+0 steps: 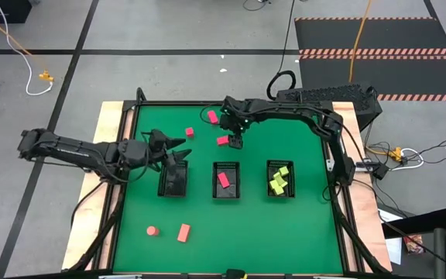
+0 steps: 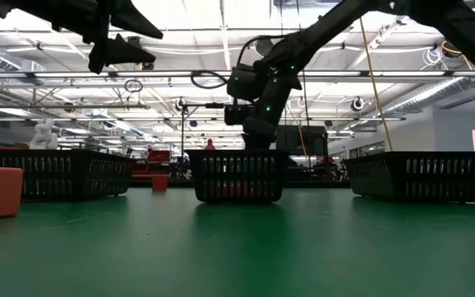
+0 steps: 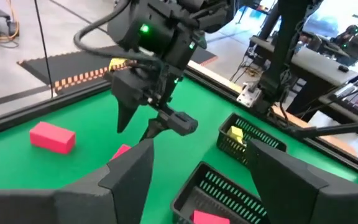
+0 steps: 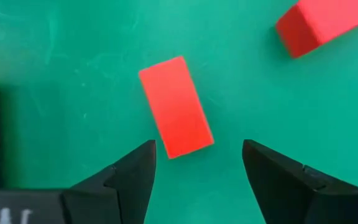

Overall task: Sort & place blocks by color
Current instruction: Put the red block into the middle black basket

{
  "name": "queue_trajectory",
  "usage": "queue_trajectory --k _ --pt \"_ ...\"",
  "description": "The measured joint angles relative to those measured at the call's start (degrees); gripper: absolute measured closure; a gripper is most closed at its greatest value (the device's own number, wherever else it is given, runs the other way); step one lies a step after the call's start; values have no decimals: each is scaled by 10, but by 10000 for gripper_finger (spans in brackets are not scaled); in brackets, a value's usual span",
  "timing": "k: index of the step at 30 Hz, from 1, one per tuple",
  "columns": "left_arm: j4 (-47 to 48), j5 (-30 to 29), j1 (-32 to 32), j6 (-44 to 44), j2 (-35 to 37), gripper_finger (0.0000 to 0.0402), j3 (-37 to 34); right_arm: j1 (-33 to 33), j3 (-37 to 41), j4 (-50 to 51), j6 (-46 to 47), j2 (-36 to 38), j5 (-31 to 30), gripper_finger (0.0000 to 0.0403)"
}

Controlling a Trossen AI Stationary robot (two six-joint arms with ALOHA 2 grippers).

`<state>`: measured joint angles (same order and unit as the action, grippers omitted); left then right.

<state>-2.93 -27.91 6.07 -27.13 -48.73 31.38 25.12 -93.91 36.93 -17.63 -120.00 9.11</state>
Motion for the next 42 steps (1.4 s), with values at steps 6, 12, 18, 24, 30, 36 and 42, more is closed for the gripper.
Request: queue_trajectory --k 6,12,18,24,30,36,42 --pt "-8 0 0 -20 -34 147 0 -10 -10 -4 -2 -21 1 172" --pt "-13 0 -1 -22 -54 147 0 -20 -11 -12 2 -26 0 172" --pt "-18 0 -2 -19 -37 147 0 -24 -13 -17 16 -42 -4 172" --pt "-16 15 -2 -11 -33 147 0 -43 -12 -3 16 -53 -37 178" --pt "-16 25 -1 -11 -30 147 0 -52 -12 4 16 -53 -63 237" --pt "-15 25 6 -11 -29 147 0 -50 -10 -1 80 -47 -52 303" --pt "-15 26 13 -8 -29 147 0 -54 -9 -4 189 -23 -17 256"
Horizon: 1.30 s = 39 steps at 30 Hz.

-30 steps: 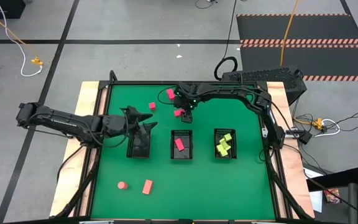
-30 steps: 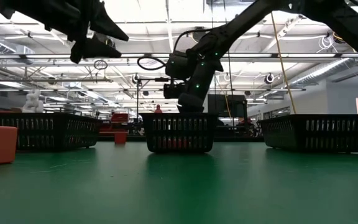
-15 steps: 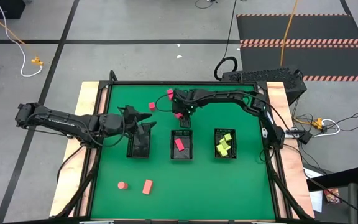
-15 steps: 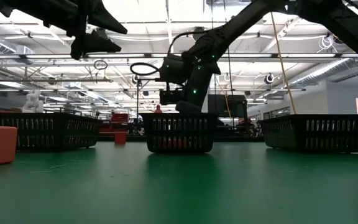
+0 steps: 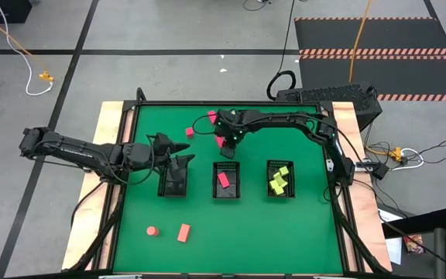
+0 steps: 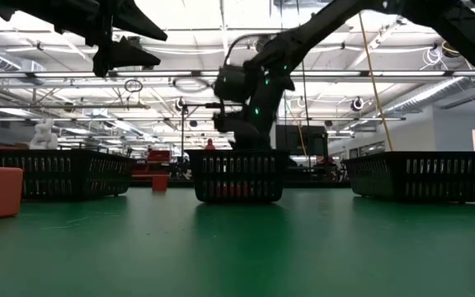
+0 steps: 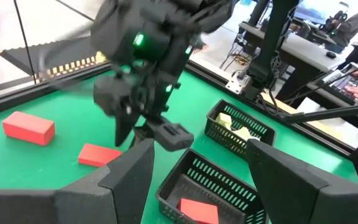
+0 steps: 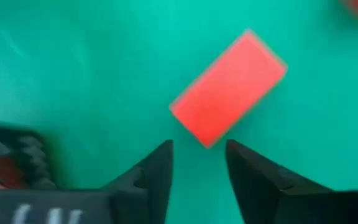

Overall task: Sort & place blocks by color
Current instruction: Put the red block into the middle black basket

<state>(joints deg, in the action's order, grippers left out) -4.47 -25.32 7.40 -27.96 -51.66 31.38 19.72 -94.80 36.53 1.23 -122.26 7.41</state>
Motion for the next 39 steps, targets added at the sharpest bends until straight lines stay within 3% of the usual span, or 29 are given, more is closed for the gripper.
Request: queue_trajectory --k 7,12,17,29,39 --pt "1 12 3 -3 0 147 0 -12 -1 -93 92 -2 -28 139" --pt "1 27 10 -6 0 147 0 -12 -2 -107 130 -24 -65 104" --pt "2 28 18 -6 0 147 0 -9 -3 -121 165 -37 -94 126" --pt "8 30 24 4 19 147 0 -9 -3 -57 171 -37 -106 251" --pt "13 30 30 -5 23 147 0 -21 -3 50 158 -38 -103 269"
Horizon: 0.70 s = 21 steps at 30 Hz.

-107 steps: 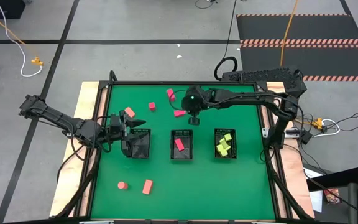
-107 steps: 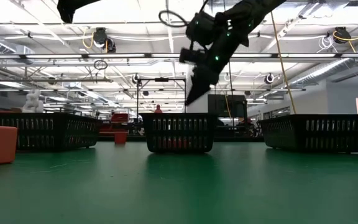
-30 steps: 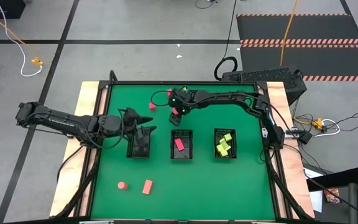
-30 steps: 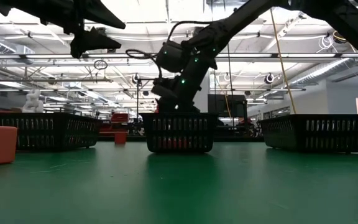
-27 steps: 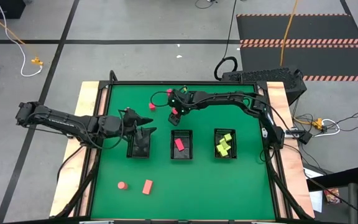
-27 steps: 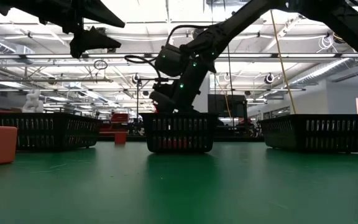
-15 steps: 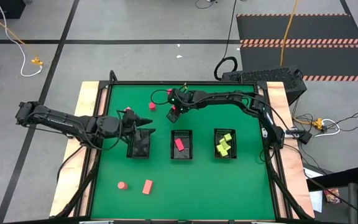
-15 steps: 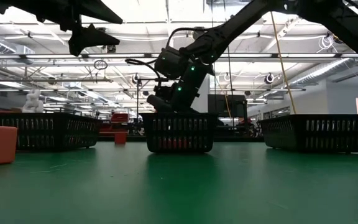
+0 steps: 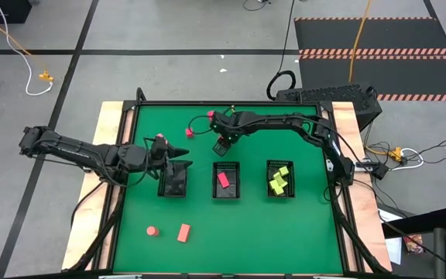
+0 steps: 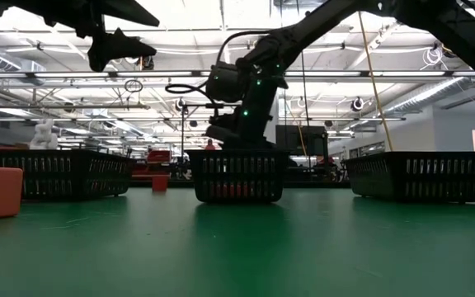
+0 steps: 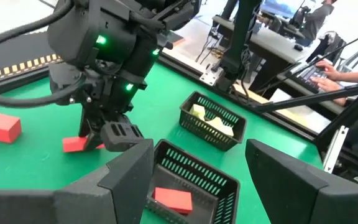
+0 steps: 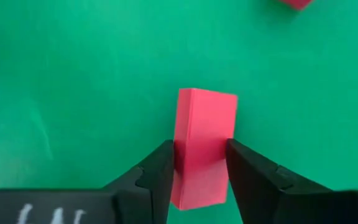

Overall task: Sort & place blocks by color
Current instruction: Put the red block into the middle black basket

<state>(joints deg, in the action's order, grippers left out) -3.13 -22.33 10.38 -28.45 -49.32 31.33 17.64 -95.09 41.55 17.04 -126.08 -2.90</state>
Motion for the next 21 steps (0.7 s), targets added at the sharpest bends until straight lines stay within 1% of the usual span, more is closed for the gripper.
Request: queue_trajectory --k 4,9,15,16,18,21 --pt "0 0 0 -2 0 147 0 -4 0 38 -7 0 0 290" --pt "1 0 2 -3 0 147 0 -18 0 85 -23 1 0 341" --pt "1 0 10 -4 0 147 0 -32 2 132 -46 21 -2 397" --pt "1 0 10 -4 0 147 0 -33 2 135 -46 25 -7 400" --pt "1 0 10 -4 0 147 0 -34 2 137 -44 36 -14 390" --pt "1 0 12 -6 0 147 0 -34 3 139 -29 44 -13 354"
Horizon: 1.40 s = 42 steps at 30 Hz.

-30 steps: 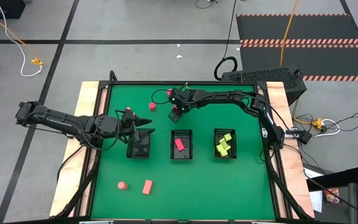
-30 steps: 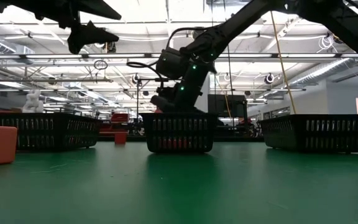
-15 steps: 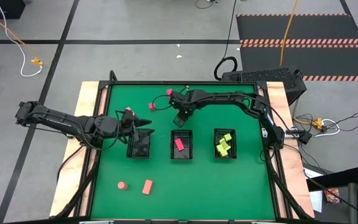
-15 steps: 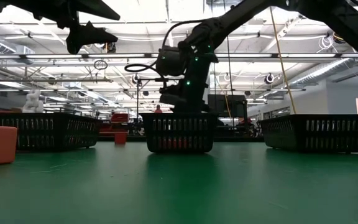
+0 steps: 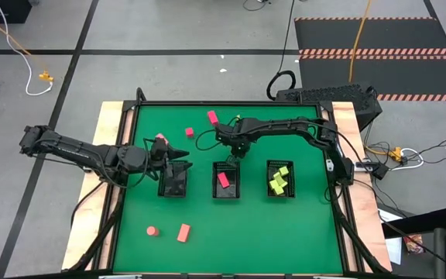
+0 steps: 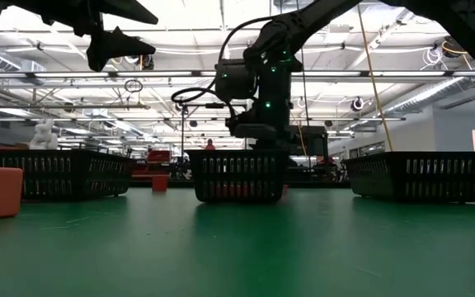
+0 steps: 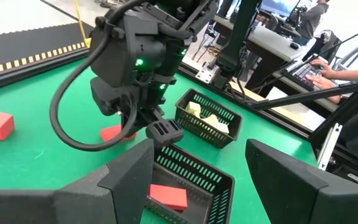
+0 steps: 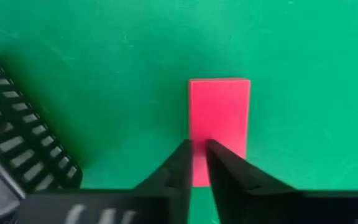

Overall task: Sort & place blocks by color
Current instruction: Put the red block into the middle black basket

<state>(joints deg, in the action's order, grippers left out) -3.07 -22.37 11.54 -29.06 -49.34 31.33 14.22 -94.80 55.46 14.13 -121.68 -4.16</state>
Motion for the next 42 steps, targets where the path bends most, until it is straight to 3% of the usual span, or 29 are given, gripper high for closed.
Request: queue_trajectory --k 8,13,23,35,42 --pt "0 0 2 0 0 147 0 -2 18 21 2 5 -4 208" --pt "0 0 2 0 0 147 0 -2 47 22 1 5 -4 160" --pt "0 -1 2 0 0 147 0 5 54 2 2 102 -5 160" --pt "0 -2 3 -1 0 147 0 42 209 -116 -2 137 -16 161" --pt "-1 -2 0 3 0 147 0 57 266 -217 -16 143 14 168"
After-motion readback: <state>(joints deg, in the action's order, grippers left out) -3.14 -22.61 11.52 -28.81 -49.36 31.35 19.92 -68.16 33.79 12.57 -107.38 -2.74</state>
